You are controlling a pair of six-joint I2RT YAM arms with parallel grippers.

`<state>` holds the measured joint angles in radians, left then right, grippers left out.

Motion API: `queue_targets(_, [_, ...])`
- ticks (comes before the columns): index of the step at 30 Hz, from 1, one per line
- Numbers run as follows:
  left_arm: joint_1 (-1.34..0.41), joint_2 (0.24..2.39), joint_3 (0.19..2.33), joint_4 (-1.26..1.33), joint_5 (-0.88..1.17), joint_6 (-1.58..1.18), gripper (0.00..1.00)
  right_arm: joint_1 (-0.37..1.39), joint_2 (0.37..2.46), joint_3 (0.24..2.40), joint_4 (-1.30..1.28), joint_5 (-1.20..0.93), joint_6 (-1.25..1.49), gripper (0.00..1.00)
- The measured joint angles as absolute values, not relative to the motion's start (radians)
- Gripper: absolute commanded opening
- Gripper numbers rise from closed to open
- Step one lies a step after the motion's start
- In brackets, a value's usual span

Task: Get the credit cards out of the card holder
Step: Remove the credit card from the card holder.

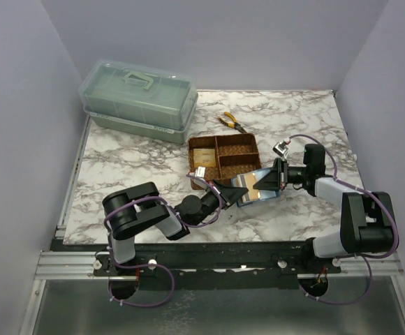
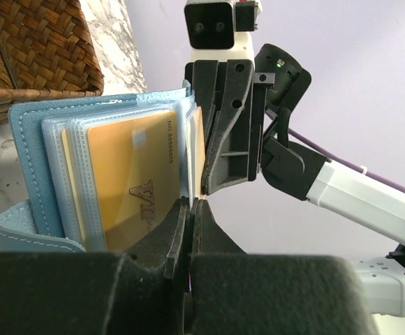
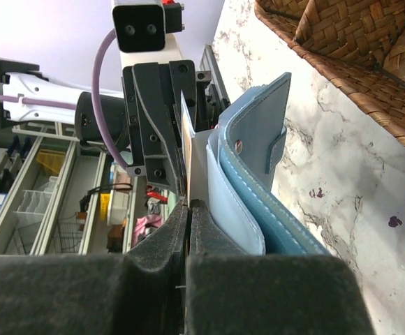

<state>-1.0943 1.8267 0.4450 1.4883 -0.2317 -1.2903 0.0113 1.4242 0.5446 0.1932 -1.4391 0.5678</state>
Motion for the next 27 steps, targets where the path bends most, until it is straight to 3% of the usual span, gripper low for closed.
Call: queue_targets(27, [-1.066, 1.769, 0.384, 1.488, -0.200, -1.293, 0.01, -0.050, 1.425, 0.545, 0.181, -1.502, 0.559, 0.00])
